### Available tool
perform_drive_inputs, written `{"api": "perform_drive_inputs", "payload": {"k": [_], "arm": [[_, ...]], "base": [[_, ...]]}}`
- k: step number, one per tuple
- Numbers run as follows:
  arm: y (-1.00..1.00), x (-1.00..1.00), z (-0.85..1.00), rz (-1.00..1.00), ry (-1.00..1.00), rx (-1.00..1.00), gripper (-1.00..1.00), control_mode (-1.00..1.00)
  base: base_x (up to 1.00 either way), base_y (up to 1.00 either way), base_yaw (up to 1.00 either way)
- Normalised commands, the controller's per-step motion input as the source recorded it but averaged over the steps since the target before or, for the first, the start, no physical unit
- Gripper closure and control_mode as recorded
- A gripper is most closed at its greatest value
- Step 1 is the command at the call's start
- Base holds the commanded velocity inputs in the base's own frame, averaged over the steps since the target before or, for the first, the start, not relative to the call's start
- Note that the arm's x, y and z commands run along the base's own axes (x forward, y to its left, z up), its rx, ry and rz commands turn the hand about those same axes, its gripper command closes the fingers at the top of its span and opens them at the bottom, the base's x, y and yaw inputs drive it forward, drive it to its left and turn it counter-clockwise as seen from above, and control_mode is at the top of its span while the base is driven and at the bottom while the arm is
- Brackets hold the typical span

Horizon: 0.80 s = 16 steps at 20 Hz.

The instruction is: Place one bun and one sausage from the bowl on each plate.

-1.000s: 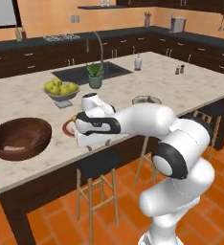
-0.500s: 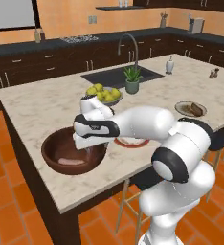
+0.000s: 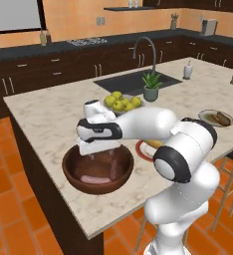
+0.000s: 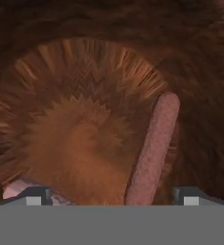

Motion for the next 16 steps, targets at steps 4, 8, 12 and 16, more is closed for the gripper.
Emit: {"api": "perform_drive_inputs", "payload": {"k": [4,8,12,16], "arm": [[-0.52,-0.25,-0.65,-0.42,-0.21,0.00,-1.00,-1.00],[0.01,0.34,-0.39,-0.37,-0.14,0.00,-1.00,-1.00],[-0.02,0.18,-0.40,-0.14,-0.01,-0.04,-1.00,-1.00],[0.00,0.27,-0.45,-0.11,0.00,-0.02,-1.00,-1.00]], "base": [[0.00,0.00,0.00],[0.00,0.00,0.00],[0.00,0.00,0.00],[0.00,0.00,0.00]]}}
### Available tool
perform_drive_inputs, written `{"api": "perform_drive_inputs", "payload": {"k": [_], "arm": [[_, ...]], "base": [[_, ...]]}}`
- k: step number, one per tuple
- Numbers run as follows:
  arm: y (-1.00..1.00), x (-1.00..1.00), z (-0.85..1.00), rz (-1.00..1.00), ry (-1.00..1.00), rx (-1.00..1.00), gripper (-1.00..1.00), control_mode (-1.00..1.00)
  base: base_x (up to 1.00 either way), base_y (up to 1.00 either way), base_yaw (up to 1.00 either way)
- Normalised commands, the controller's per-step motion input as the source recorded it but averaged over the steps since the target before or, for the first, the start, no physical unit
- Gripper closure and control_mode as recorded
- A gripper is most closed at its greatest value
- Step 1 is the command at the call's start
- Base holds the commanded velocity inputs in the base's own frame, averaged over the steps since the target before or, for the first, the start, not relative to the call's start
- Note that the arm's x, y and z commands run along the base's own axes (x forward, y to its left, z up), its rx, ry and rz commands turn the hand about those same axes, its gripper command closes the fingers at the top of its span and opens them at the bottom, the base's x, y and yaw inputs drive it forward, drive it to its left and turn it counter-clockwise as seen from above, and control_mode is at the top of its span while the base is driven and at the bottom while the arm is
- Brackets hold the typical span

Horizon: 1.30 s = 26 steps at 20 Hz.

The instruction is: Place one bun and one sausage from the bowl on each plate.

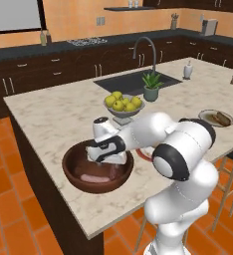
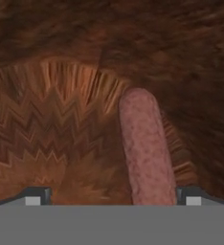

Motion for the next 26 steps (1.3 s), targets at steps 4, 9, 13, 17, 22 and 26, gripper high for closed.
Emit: {"api": "perform_drive_inputs", "payload": {"k": [4,9,13,17,22,26], "arm": [[0.19,0.23,-0.41,-0.03,-0.04,0.00,-1.00,-1.00],[0.44,0.41,-0.35,-0.06,-0.13,0.00,-1.00,-1.00],[-0.48,-0.85,0.08,-0.02,-0.23,0.12,-1.00,-1.00],[-0.39,-0.61,-0.23,0.00,-0.04,0.10,-1.00,-1.00],[-0.09,0.16,-0.26,0.01,-0.03,0.06,-1.00,-1.00],[0.55,0.78,-0.18,-0.02,0.00,0.00,-1.00,-1.00]], "base": [[0.00,0.00,0.00],[0.00,0.00,0.00],[0.00,0.00,0.00],[0.00,0.00,0.00],[0.00,0.00,0.00],[0.00,0.00,0.00]]}}
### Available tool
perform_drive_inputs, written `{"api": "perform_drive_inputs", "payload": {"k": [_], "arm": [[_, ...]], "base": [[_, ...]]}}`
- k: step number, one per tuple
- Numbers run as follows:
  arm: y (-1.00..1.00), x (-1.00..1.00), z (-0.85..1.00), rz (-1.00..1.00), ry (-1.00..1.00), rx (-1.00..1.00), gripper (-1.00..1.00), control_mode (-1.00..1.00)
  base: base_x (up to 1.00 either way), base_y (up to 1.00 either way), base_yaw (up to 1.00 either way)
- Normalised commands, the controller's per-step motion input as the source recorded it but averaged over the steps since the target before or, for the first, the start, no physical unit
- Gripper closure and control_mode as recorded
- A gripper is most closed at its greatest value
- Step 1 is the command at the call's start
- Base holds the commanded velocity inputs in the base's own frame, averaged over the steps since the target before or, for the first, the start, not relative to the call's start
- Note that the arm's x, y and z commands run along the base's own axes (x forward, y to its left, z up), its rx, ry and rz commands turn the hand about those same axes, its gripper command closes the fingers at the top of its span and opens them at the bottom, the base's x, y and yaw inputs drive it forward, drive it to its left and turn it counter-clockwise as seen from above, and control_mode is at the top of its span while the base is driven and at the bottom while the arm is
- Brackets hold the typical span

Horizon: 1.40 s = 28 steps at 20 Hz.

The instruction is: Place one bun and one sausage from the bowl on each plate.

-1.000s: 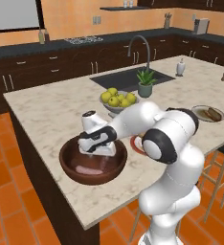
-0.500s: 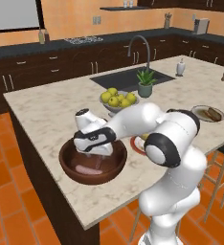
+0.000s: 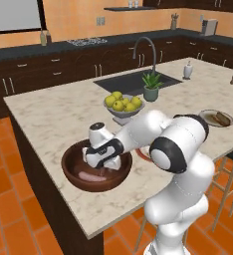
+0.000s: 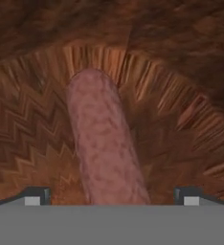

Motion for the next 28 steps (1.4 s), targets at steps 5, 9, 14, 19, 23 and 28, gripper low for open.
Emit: {"api": "perform_drive_inputs", "payload": {"k": [5,9,14,19,23,28], "arm": [[0.25,0.25,-0.52,-0.01,0.00,-0.06,1.00,-1.00],[0.00,-0.09,0.00,0.00,0.00,0.00,1.00,-1.00],[-0.24,-0.73,0.89,0.00,-0.18,0.02,1.00,-1.00],[-0.74,-0.99,1.00,0.03,-0.19,0.02,1.00,-1.00],[-1.00,-1.00,0.92,0.13,-0.17,0.02,1.00,-1.00],[-0.72,-0.74,0.58,0.15,-0.03,0.03,1.00,1.00]], "base": [[0.00,0.00,0.00],[0.00,0.00,0.00],[0.00,0.00,0.00],[0.00,0.00,0.00],[0.00,0.00,0.00],[-0.16,-0.20,0.02]]}}
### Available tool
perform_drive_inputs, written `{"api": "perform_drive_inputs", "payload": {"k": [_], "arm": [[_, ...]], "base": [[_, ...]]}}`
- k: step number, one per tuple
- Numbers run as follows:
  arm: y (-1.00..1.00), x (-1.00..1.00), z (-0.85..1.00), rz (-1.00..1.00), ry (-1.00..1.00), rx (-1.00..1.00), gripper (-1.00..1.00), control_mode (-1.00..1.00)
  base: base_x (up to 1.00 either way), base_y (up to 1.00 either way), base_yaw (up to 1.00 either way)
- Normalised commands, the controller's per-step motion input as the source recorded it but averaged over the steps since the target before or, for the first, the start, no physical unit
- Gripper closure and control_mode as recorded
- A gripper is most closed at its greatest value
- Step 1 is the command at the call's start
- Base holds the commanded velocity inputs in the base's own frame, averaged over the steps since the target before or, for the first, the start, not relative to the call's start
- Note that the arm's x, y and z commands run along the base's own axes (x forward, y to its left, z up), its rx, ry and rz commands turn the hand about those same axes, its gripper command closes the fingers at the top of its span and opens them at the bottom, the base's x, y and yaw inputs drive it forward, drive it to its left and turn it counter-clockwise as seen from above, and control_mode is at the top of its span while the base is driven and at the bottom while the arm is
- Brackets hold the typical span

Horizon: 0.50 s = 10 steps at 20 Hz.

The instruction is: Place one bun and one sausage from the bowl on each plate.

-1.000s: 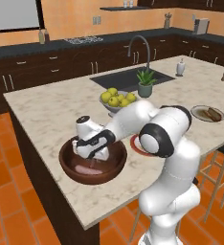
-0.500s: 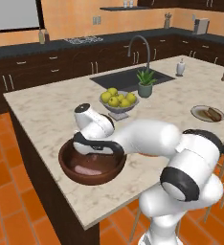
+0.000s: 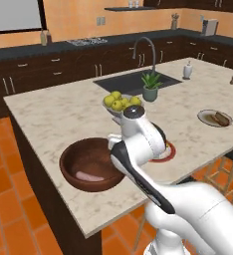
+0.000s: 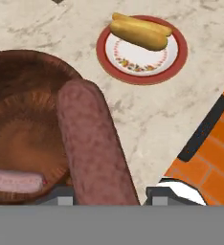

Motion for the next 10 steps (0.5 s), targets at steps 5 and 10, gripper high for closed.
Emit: {"api": "perform_drive_inputs", "payload": {"k": [5,10], "arm": [[0.00,0.00,0.00,0.00,0.00,0.00,1.00,1.00],[0.00,0.00,0.00,0.00,0.00,0.00,1.00,1.00]], "base": [[-0.10,-1.00,0.10],[0.72,-0.32,0.32]]}}
